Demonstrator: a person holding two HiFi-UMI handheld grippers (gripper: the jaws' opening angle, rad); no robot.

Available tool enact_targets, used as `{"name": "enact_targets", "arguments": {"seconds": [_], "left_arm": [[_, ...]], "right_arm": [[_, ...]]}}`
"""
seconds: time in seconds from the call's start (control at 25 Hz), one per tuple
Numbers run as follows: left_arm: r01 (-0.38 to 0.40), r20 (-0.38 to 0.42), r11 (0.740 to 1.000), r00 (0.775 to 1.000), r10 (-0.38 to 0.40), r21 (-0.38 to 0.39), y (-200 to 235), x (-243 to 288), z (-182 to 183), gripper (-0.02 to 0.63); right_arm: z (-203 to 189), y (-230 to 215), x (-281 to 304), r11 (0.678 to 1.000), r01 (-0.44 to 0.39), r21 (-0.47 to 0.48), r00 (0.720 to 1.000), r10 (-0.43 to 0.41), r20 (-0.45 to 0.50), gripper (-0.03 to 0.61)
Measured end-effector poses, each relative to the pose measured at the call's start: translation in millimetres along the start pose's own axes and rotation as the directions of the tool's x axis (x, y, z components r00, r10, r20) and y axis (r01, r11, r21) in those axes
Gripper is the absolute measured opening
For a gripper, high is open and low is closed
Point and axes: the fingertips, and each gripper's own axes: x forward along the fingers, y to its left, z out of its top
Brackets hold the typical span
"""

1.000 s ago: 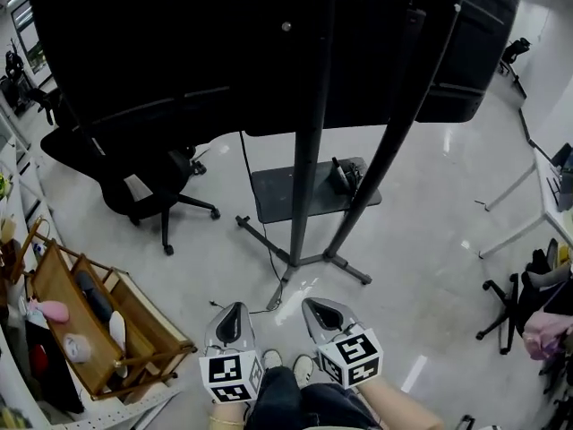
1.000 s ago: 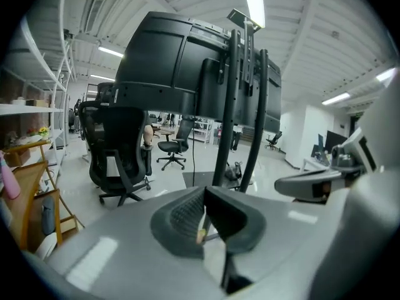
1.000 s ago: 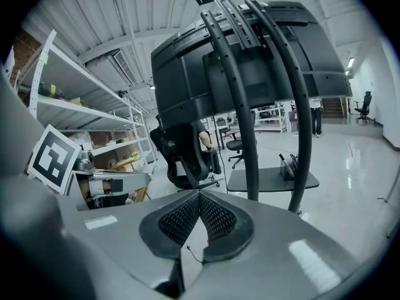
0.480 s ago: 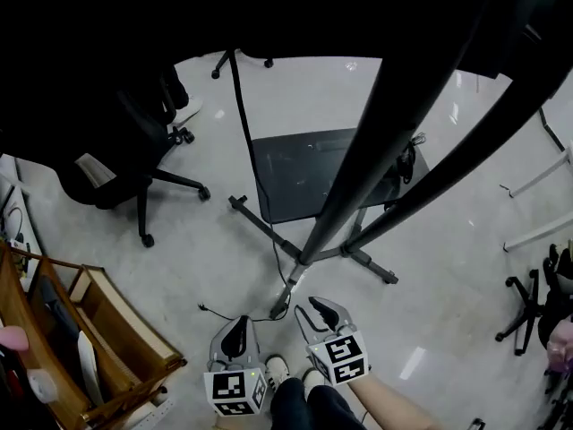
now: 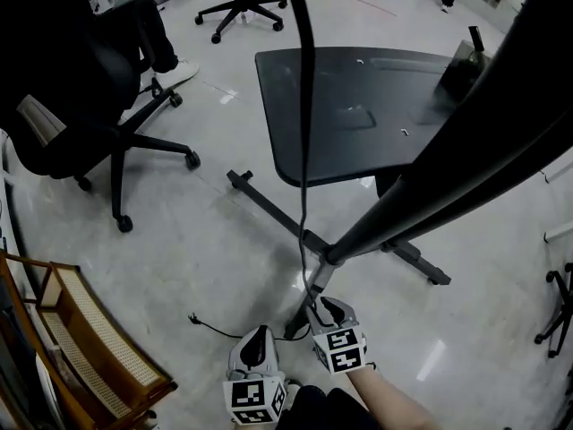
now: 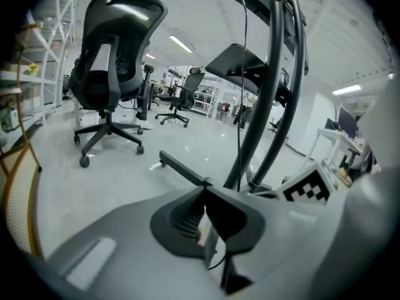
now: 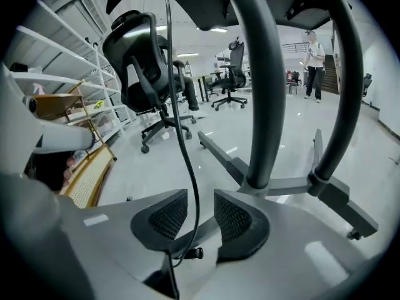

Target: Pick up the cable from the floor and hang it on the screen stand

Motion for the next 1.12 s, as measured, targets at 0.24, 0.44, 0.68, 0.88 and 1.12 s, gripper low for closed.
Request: {"name": "enact_targets", "arguments": {"seconds": [0.24,0.44,0.68,0.88,1.12], "left_arm": [[0.018,-0.004,0.999,1.000,-0.018,0.046,0,6,-9,0.008],[0.029,-0.012,0.997,1.000,-0.029,0.068,-17,-31,9,0.008],[0.053,-0.034,0.997,0.998,-0.051,0.048,-63,-120,55,0.008],[0.121,-0.019,0.991,0.993,-0.120,0.058,-127,-195,121,0.008],[0.185,-0.015,0.974,0.983,-0.185,0.128,-211,-271,209,0.008]], "right_arm": [[-11,2,10,1.000,0.003,0.014,1.000,-0.003,0.024,0.015],[-4,33,-51,0.999,-0.031,0.021,0.999,0.030,0.036,0.014],[20,75,-171,0.999,-0.036,0.007,0.999,0.035,0.026,0.012],[70,85,-297,0.999,0.023,-0.044,1.000,-0.022,0.020,0.012],[156,62,-430,0.995,0.095,-0.031,0.993,-0.092,0.076,0.014]]}}
